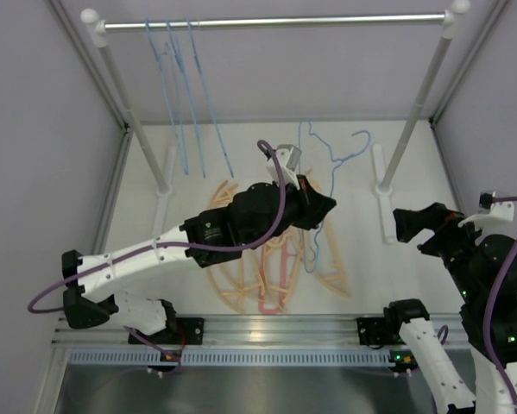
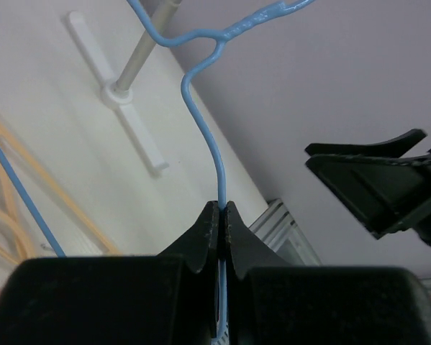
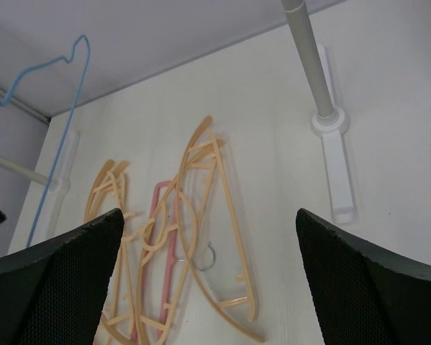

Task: Organize the hangers

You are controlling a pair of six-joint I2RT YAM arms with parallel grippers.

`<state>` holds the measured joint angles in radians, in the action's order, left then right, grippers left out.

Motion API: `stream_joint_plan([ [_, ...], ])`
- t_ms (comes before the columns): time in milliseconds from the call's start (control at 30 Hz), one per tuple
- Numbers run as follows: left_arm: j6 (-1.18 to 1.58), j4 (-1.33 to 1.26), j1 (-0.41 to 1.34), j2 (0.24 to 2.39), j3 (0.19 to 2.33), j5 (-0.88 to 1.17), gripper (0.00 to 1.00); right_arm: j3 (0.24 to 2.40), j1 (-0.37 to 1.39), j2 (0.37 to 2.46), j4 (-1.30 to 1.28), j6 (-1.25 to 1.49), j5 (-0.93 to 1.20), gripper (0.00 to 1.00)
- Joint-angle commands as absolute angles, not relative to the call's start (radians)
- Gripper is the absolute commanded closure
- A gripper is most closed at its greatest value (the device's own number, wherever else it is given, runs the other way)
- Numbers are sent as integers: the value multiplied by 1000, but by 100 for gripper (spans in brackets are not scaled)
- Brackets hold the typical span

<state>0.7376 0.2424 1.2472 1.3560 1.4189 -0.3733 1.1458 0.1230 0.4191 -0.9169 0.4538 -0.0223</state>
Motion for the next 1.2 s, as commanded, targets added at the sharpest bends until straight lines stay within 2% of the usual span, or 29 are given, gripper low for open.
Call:
stream_joint_plan([
  [0, 752, 117, 1224, 1293, 1500, -348, 100, 1178, 114, 429, -927, 428, -21, 0],
  [233, 796, 107, 1085, 1233, 1589, -204, 100, 1190, 115, 454, -925, 422, -12, 0],
  [533, 974, 55, 778, 1204, 1617, 87, 100, 1203, 114, 479, -923, 419, -8, 1],
  [1167, 1250, -93, 407, 1232, 1614, 331, 100, 1197, 115, 480, -927, 411, -9, 1],
])
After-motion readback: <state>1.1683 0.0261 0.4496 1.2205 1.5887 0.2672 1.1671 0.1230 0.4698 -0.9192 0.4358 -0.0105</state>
